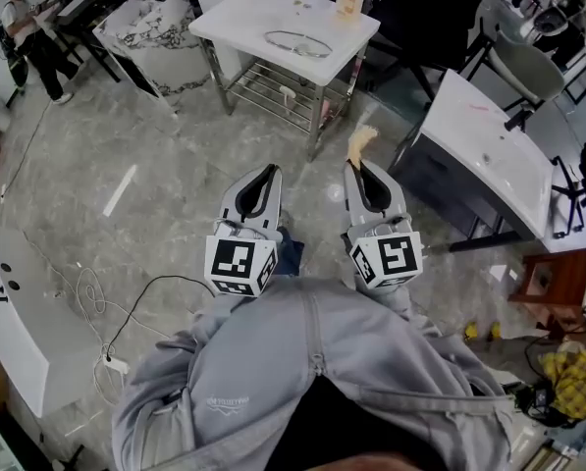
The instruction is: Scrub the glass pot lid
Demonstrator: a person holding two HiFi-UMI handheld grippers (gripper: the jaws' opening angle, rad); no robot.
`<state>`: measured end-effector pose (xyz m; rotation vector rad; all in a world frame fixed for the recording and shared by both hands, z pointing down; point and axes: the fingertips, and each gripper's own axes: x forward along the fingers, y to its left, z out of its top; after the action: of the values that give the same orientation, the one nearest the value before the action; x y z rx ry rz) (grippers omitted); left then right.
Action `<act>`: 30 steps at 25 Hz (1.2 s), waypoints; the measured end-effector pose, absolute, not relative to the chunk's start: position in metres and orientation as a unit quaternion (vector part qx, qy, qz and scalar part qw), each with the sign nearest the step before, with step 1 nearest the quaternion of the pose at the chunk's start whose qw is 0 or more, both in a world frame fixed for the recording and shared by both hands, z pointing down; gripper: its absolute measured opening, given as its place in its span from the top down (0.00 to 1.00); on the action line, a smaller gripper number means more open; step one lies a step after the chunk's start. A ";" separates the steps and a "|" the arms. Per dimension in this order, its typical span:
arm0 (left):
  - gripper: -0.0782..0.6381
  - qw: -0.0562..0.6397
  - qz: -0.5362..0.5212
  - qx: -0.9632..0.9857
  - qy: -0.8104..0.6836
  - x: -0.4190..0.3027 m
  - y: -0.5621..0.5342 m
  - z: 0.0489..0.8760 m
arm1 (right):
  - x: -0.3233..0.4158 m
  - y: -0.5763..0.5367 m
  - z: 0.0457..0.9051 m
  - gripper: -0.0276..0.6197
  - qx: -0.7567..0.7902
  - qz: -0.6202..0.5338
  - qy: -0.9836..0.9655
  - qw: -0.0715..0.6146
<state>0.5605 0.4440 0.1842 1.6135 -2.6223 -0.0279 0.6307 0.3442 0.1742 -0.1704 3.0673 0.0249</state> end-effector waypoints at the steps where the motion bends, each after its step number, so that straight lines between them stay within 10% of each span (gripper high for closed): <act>1: 0.87 0.033 -0.011 0.524 -0.851 0.551 0.439 0.186 | 0.621 0.339 0.177 0.91 -0.056 0.008 0.998 0.032; 30: 0.87 0.066 -0.020 0.561 -0.825 0.255 0.312 0.210 | 0.334 0.206 0.195 0.91 -0.111 0.000 0.994 -0.002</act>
<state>0.2551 0.3123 0.2103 1.6934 -2.4871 -0.0594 0.3336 0.2055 0.1946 -0.3496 3.1258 -0.0005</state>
